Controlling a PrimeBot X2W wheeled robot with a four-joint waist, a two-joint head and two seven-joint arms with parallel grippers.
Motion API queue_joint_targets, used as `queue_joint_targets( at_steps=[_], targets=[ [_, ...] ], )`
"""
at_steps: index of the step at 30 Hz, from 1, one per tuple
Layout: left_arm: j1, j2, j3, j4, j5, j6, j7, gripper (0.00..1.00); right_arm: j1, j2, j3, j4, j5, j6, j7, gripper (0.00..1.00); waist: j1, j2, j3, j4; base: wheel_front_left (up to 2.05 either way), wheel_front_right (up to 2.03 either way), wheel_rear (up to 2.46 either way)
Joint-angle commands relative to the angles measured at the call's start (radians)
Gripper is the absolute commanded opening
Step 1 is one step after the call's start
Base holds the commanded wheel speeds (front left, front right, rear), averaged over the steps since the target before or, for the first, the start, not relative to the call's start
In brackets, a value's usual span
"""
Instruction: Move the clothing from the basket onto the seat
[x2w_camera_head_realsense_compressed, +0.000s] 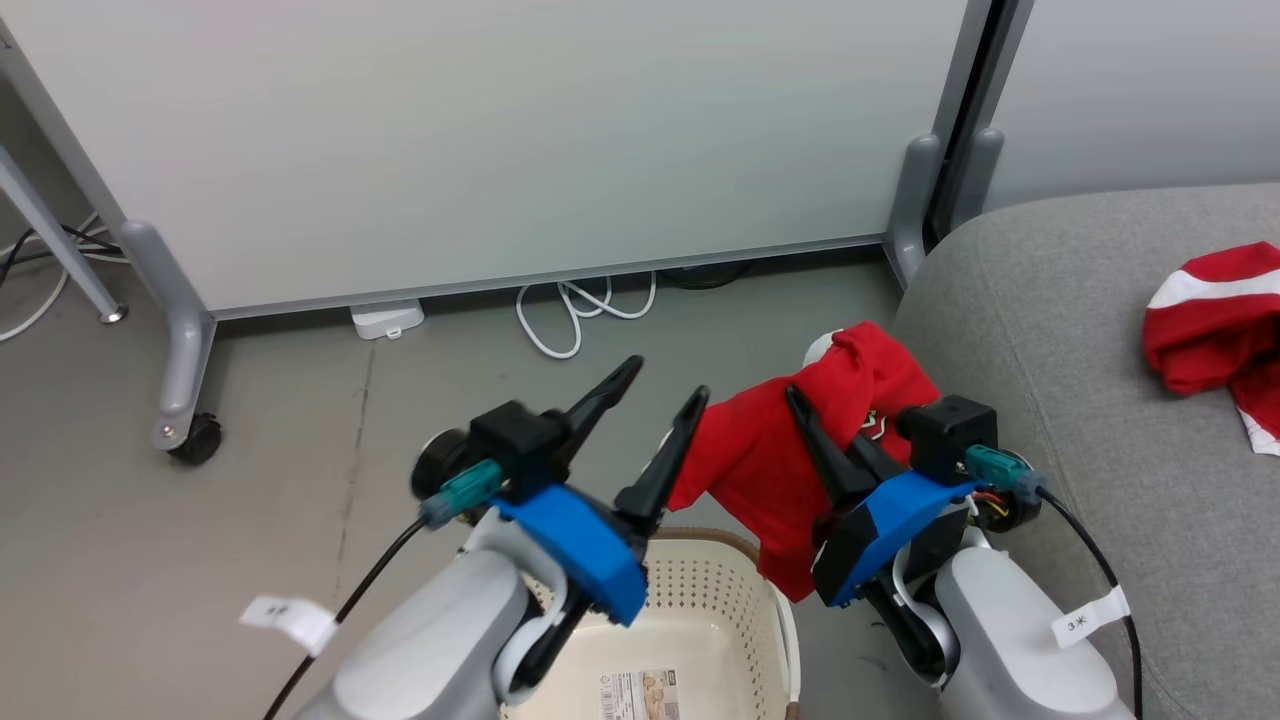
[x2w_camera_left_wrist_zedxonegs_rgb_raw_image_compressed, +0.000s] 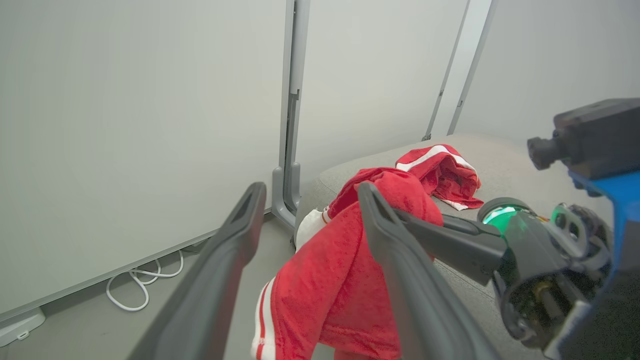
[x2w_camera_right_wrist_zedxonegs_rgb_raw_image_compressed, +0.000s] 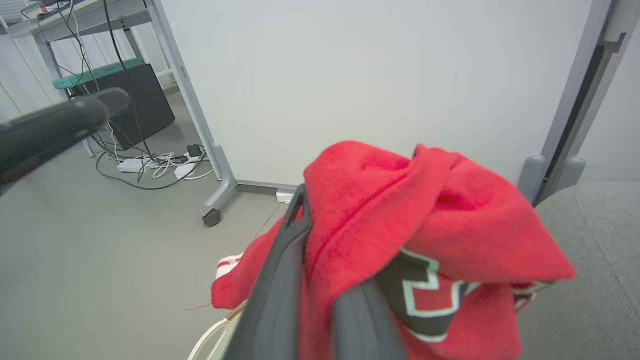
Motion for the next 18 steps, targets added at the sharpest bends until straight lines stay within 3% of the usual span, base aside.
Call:
queue_joint_targets(
  at_steps=[1,10,18],
  targets=[
    [0.035,0.016,0.038,-0.027,0.029,0.006,-0.003,1.0,0.01,-0.001,-0.007,-0.012,-0.005,0.0,0.0,0.0,-0.0001,0.0,0.002,-0.003,0.0,0.0,0.0],
    [0.269,0.065,0.281,-0.183,0.205,0.005,-0.003,1.0,0.034,-0.001,-0.041,-0.061,-0.034,0.0,0.018,0.0,-0.0001,0.0,0.015,-0.026,0.0,0.0,0.0],
    [0.401,0.064,0.413,-0.242,0.296,-0.011,-0.003,1.0,0.056,-0.001,-0.068,-0.108,-0.052,0.0,0.037,0.0,-0.0001,0.0,0.029,-0.067,0.0,0.0,0.0]
  ],
)
